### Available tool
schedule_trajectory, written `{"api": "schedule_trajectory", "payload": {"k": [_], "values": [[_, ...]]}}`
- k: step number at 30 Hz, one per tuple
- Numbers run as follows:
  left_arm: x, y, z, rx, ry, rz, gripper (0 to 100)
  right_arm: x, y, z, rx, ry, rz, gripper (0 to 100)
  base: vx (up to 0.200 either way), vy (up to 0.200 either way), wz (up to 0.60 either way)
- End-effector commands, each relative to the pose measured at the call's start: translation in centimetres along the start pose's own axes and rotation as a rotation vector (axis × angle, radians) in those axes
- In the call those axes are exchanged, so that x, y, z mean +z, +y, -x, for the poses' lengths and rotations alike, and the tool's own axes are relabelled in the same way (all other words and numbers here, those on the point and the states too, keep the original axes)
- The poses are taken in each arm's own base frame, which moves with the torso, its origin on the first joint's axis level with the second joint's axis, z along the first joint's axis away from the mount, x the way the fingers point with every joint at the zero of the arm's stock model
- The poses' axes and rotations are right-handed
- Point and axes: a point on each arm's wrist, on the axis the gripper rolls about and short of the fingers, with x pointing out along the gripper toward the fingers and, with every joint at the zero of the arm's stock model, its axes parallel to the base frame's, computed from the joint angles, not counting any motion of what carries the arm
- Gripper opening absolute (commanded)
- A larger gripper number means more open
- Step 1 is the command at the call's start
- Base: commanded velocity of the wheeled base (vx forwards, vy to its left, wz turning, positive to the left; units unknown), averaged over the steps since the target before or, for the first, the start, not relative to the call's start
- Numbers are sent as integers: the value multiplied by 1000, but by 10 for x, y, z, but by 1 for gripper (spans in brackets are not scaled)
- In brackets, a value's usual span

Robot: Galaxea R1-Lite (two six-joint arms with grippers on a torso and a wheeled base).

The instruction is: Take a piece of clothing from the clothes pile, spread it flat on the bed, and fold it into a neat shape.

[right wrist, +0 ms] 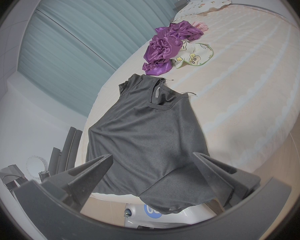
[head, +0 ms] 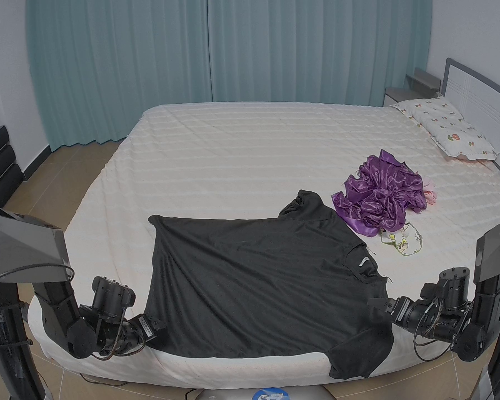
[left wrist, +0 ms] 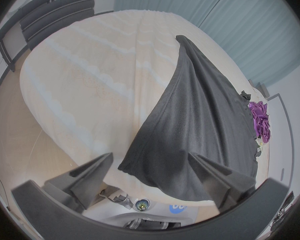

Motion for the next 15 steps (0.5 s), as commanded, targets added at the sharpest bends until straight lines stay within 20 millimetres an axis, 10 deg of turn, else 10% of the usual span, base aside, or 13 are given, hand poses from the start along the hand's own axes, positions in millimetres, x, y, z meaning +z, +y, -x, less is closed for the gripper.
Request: {"api": "schedule_trajectory", "payload": {"k": [1, 15], "values": [[-9, 2, -3, 22, 30, -20, 0, -2, -2, 3, -7, 4, -2, 100, 0, 0, 0], [-24, 18, 19, 101, 41, -78, 0, -6, -9, 9, -86, 79, 47, 100, 0, 0, 0]]}}
